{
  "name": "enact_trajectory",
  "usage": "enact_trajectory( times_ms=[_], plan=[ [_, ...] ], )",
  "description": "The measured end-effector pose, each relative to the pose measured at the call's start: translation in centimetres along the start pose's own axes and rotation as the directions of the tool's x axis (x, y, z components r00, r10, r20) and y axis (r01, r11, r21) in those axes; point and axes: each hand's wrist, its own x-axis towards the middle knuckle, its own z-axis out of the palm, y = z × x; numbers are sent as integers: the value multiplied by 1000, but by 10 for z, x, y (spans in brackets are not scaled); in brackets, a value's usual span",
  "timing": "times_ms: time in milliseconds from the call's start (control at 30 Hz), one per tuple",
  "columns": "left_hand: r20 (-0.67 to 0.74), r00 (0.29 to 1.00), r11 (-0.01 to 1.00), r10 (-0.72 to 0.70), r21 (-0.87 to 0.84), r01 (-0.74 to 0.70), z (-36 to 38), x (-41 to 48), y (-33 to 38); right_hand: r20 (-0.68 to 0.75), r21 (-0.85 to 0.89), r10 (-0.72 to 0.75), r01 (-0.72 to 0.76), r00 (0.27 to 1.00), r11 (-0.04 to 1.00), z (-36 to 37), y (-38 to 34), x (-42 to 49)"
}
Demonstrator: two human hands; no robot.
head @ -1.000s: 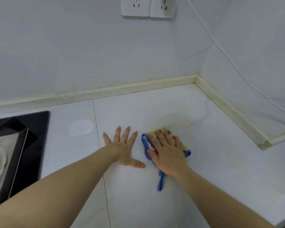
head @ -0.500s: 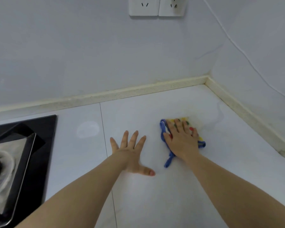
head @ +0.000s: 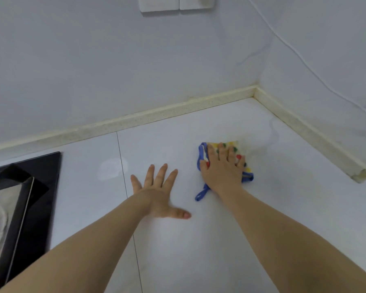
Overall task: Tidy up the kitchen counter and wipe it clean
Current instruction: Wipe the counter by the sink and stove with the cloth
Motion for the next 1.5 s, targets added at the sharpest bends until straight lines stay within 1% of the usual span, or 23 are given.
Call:
enact_trajectory(
  times_ms=[133, 167, 233, 300, 367, 433, 467, 533, 600, 633, 700, 767, 867, 933, 967, 1033, 1100, 1133, 1200, 1267, 1333, 1400, 1500],
  plan=[
    [-2, 1000, 1000, -16, -12, 16, 1, 1, 0, -1, -52, -228, 228, 974, 972, 12, -13, -33],
    [-4, 1000, 1000, -18, -16, 17, 1, 1, 1, 0, -64, -253, 252, 968, 966, 11, -6, -34],
    [-11, 1000, 1000, -14, -10, 14, 2, 0, 2, -4, -62, -193, 193, 981, 979, 6, 17, -30],
    [-10, 1000, 1000, -9, -12, 9, 1, 0, 2, 4, -39, -33, 33, 999, 999, -3, 42, -23],
    [-2, 1000, 1000, -13, -11, 13, 0, 0, 1, 16, -12, 152, -152, 988, 988, -9, 55, -21],
    [-2, 1000, 1000, -18, -7, 18, 0, 0, 1, 36, -8, 235, -234, 971, 972, -9, 45, -28],
    [-12, 1000, 1000, -21, 1, 21, 1, -1, 2, 44, 5, 211, -211, 977, 977, -7, 32, -36],
    [-39, 999, 999, -28, 13, 29, 2, 0, 3, 32, 4, 54, -54, 998, 999, 4, 9, -56],
    [-81, 996, 999, -31, 11, 32, 3, -2, 3, 37, -25, -96, 97, 995, 995, 8, 7, -73],
    [-110, 994, 1000, -21, 16, 23, 3, -4, 4, 44, -46, -121, 123, 992, 991, 7, 16, -76],
    [-158, 987, 1000, -1, 3, 2, 4, -8, 5, 17, -90, -55, 57, 998, 994, 5, 42, -81],
    [-161, 987, 999, 2, -50, -10, 6, -13, 6, -54, -108, 105, -110, 993, 988, 0, 75, -88],
    [-134, 991, 998, 23, -61, -32, 10, -17, 21, -58, -51, 366, -369, 929, 928, -10, 113, -105],
    [-130, 985, 993, 117, -11, -119, 15, -17, 49, -35, -14, 438, -438, 898, 899, -10, 108, -111],
    [-131, 974, 982, 187, 22, -186, 18, -18, 70, -27, -8, 423, -423, 906, 906, -8, 99, -115],
    [-136, 953, 962, 271, 66, -264, 24, -19, 106, -23, -31, 271, -272, 962, 962, 3, 78, -125],
    [-129, 951, 958, 282, 88, -273, 24, -16, 127, -1, -70, 112, -111, 994, 991, 5, 82, -135],
    [-118, 954, 959, 276, 98, -265, 23, -15, 131, 5, -98, 78, -77, 997, 992, 3, 93, -136],
    [-93, 956, 957, 277, 119, -266, 21, -13, 131, -26, -111, 169, -171, 985, 979, -5, 127, -141],
    [-90, 955, 955, 284, 114, -274, 21, -13, 128, -60, -48, 406, -409, 912, 911, -12, 154, -144],
    [-91, 954, 955, 285, 110, -275, 21, -14, 127, -48, 58, 547, -544, 836, 837, -15, 161, -145],
    [-78, 957, 956, 280, 115, -270, 20, -16, 128, -33, 77, 553, -550, 832, 832, -12, 145, -147],
    [-64, 960, 956, 274, 126, -264, 17, -15, 129, -51, -22, 337, -338, 940, 941, 2, 118, -155]
  ],
)
